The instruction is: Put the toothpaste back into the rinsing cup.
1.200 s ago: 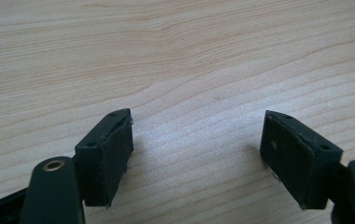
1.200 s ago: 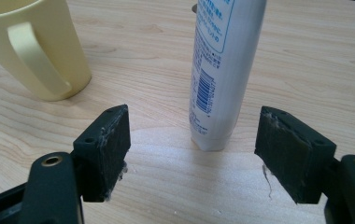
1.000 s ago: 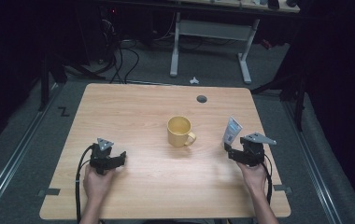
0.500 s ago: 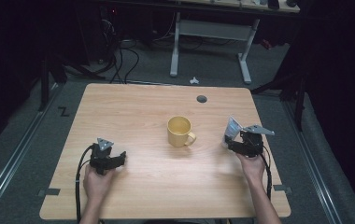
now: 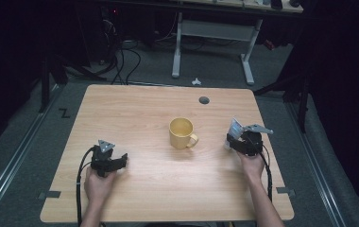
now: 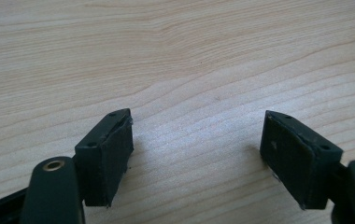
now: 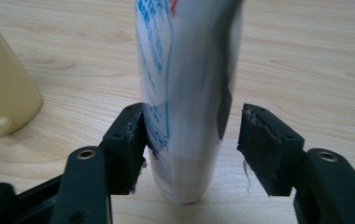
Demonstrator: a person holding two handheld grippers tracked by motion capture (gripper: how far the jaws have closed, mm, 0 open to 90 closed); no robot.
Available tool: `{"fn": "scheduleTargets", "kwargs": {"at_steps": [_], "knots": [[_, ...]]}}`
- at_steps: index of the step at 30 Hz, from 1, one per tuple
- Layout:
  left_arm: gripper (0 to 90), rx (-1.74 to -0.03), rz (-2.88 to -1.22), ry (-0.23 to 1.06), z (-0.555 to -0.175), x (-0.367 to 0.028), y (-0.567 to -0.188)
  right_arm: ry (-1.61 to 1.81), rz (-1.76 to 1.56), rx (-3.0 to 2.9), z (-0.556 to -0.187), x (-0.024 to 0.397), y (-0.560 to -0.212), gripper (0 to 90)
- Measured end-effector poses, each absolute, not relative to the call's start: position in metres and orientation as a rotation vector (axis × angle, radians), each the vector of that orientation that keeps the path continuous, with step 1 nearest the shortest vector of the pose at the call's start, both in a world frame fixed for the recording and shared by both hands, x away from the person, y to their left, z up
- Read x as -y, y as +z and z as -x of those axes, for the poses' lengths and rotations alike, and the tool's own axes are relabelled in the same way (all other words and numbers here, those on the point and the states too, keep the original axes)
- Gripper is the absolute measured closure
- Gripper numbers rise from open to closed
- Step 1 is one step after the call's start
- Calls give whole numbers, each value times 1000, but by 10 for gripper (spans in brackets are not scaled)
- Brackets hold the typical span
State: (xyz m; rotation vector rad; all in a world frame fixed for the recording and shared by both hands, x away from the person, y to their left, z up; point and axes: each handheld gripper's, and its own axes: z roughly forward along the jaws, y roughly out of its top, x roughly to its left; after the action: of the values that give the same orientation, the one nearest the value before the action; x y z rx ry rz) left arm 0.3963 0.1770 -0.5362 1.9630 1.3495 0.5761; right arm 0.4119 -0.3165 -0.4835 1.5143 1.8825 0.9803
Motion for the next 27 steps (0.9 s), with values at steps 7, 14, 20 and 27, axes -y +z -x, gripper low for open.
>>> {"fn": "scheduleTargets", "kwargs": {"at_steps": [7, 14, 20, 27], "knots": [[259, -1350, -1962, 574, -396, -177, -536, 999, -1494, -1901, -415, 314, -486, 519], [260, -1349, -1962, 575, -396, -177, -536, 1011, -1480, -1912, -415, 314, -487, 562], [257, -1349, -1964, 577, -396, -177, -536, 1001, -1452, -1925, -415, 314, -487, 592], [258, -1349, -1963, 575, -396, -177, -536, 998, -1442, -1933, -415, 314, -486, 625]]}}
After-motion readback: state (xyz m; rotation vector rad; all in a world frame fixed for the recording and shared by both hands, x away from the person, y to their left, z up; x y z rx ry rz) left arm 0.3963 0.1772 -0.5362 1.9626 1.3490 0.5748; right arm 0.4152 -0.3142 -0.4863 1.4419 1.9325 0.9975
